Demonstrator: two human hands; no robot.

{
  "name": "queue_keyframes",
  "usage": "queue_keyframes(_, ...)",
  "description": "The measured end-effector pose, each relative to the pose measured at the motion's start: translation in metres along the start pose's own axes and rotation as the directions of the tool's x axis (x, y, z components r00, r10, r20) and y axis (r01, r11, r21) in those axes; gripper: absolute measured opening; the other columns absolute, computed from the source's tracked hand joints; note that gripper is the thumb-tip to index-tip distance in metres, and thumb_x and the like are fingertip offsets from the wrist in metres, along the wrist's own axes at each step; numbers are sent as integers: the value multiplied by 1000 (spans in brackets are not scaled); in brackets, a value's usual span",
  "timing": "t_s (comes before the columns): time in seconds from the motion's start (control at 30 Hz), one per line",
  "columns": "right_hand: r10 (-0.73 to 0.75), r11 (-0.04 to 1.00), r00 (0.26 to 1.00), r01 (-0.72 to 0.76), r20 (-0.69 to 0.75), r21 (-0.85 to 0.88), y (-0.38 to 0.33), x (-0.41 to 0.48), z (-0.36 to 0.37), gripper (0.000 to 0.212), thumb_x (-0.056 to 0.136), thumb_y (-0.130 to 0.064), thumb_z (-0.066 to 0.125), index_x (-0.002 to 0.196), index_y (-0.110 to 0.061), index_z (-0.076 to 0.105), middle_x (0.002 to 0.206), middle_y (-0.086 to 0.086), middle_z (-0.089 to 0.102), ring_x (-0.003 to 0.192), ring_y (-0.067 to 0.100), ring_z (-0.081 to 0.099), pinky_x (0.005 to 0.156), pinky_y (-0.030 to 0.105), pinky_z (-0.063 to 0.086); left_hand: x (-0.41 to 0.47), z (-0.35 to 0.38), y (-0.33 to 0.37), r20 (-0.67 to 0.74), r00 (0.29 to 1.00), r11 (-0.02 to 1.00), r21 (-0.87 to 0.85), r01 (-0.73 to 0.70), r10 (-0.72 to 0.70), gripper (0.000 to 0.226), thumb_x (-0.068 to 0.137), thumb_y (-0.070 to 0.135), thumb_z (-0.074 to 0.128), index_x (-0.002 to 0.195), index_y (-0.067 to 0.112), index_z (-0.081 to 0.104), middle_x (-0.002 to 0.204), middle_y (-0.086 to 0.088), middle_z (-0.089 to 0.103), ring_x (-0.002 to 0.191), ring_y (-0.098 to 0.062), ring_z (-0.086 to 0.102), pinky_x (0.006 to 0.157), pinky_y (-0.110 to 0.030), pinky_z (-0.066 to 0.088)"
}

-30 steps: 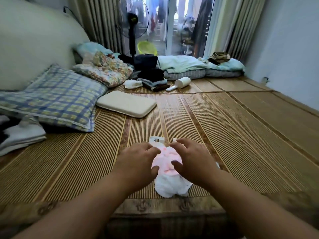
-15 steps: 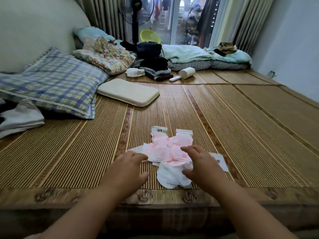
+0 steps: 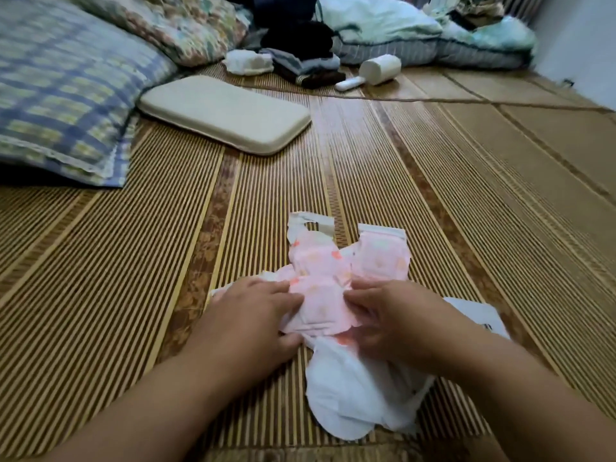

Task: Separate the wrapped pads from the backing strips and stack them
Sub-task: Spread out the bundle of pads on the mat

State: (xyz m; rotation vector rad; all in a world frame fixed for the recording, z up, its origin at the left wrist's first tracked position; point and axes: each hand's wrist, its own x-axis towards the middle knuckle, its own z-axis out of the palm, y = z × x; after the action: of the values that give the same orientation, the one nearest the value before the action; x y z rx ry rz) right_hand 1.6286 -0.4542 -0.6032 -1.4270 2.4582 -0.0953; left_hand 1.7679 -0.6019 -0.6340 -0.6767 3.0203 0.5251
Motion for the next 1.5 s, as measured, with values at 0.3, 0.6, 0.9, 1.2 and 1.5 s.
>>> queue_keyframes(0.3,1,969,990,34,-144,243,14,0,-10,34,90,-30,53,123,-33,60,130,-14,59,118,4,52,98,22,37,1,-6,3,44,998,997,-45,56,-54,97,49,89,29,135,45,37,137,28,41,122,-2,27,103,-38,30)
queue_keyframes(0.6,-8,970,877,124,-481,209,-16,-19,-35,31,83,-50,44,85,-30,67,66,-10,63,55,-2,52,45,15,37,-10,-24,23,-373,927,954,-290,-76,-39,13,83,37,58,91,42,67,63,23,61,61,6,55,58,-21,45)
queue_keyframes(0.9,150,482,986,-142,78,864,50,-49,-53,18,68,-8,76,79,-21,74,70,0,71,63,18,69,52,27,54,-29,-55,-15,142,974,572,-791,218,-175,11,79,23,66,84,16,72,76,-1,75,67,-16,71,51,-25,54)
queue_keyframes(1.2,304,548,929,-351,209,760,70,-50,-43,22,60,-28,80,76,-14,74,75,8,73,63,25,69,54,34,55,-42,-56,-43,441,867,544,-679,492,-233,21,79,21,69,97,10,70,84,-13,76,77,-29,73,65,-38,59)
queue_keyframes(1.5,272,733,849,-487,453,474,75,-53,-43,12,76,-11,73,77,-22,77,81,3,70,66,14,59,57,22,49,-50,-54,-69,406,863,623,-602,499,-299,10,78,18,70,76,27,76,76,-7,77,69,-24,73,60,-34,57)
